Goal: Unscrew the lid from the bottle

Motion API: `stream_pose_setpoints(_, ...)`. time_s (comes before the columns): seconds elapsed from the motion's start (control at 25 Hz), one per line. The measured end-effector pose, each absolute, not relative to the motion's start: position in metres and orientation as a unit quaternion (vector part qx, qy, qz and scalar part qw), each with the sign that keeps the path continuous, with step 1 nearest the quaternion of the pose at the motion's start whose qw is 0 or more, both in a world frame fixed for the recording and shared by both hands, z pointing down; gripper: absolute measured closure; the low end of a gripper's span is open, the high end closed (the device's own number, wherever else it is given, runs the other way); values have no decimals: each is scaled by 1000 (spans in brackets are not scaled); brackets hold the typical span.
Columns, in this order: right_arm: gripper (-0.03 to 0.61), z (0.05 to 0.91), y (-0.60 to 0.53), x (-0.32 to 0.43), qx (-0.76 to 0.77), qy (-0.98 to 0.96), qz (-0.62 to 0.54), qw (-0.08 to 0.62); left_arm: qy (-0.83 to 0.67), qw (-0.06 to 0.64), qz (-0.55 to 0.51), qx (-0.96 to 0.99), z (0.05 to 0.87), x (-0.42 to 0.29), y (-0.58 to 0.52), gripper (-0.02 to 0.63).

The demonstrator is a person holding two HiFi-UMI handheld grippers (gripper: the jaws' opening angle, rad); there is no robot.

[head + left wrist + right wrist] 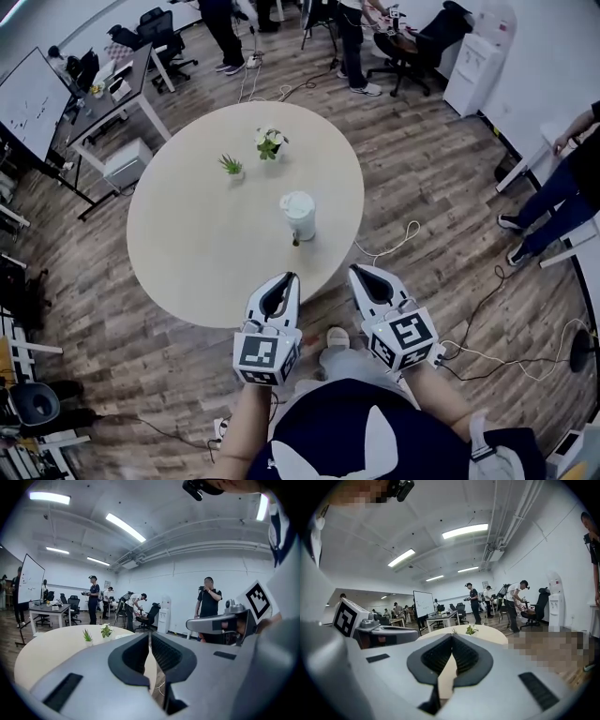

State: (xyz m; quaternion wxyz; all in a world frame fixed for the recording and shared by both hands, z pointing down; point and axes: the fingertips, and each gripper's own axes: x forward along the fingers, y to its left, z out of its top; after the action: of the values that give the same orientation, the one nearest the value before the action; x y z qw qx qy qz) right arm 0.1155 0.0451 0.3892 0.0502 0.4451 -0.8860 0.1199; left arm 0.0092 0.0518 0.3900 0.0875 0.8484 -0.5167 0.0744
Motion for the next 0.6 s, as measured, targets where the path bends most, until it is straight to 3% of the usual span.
stream_pose_setpoints(0.2, 515, 395, 27, 118, 420, -896, 134, 57, -524, 69, 100, 843, 395, 20, 31, 571)
stream_pose_setpoints(0.36, 430, 400, 15, 117, 400, -902, 152, 58, -520, 77, 121, 842, 406, 25, 22, 404)
stream_pose_setpoints(0.44, 378, 405, 11, 116, 394, -902, 165, 61, -519, 77, 135, 840, 413, 25, 21, 374)
stream_pose_setpoints(0.6, 339, 414, 9, 113, 387, -902, 175, 72, -517, 88, 154, 837, 430, 24, 15, 341)
